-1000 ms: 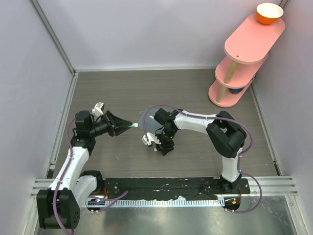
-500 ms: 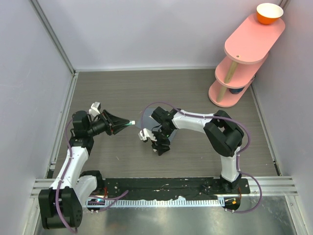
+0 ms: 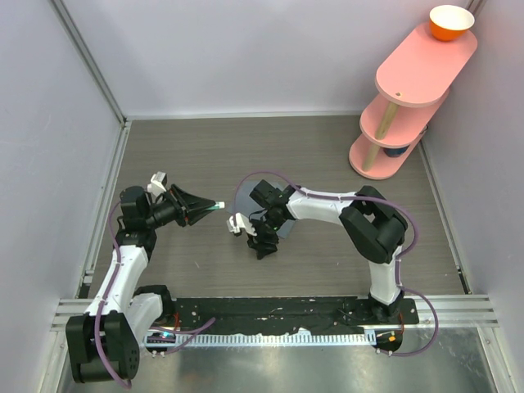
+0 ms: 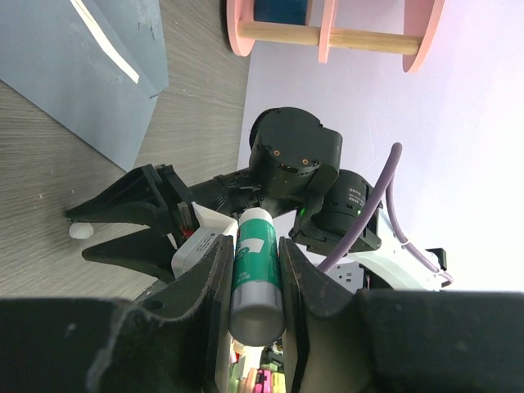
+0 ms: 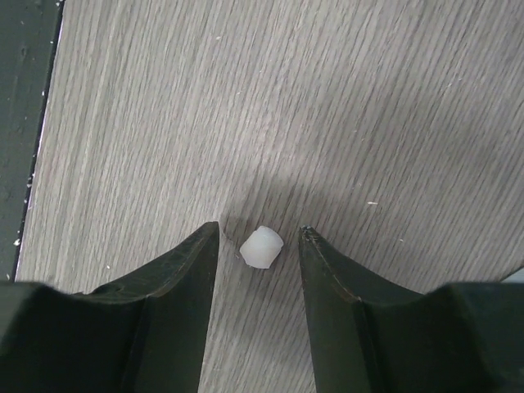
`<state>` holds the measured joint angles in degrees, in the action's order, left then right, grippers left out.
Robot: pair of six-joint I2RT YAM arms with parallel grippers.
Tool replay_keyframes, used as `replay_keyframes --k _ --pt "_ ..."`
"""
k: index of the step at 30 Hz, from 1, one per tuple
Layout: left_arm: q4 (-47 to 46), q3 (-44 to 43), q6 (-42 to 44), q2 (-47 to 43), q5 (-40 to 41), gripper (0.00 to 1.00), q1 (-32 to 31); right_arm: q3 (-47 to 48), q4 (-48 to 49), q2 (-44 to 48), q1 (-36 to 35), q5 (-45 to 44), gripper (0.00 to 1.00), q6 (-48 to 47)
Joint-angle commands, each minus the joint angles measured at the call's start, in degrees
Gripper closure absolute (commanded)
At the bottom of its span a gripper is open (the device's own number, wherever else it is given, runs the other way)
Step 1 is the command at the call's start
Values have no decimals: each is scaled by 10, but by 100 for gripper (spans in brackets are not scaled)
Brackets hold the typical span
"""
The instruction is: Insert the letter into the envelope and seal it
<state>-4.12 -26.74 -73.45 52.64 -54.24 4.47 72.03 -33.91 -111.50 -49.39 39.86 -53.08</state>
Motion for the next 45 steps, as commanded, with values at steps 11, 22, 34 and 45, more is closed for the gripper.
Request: replay_keyframes --k 11,22,34,45 --pt "-33 8 -13 -10 -16 100 6 -83 90 43 -3 -81 47 74" --pt "-35 9 -13 -12 -14 100 6 -149 166 83 -3 -126 52 150" --pt "-38 15 -12 -13 -12 100 5 -166 178 90 -4 -118 63 162" --pt "-41 19 -12 -13 -11 100 6 -185 179 125 -3 -140 44 178"
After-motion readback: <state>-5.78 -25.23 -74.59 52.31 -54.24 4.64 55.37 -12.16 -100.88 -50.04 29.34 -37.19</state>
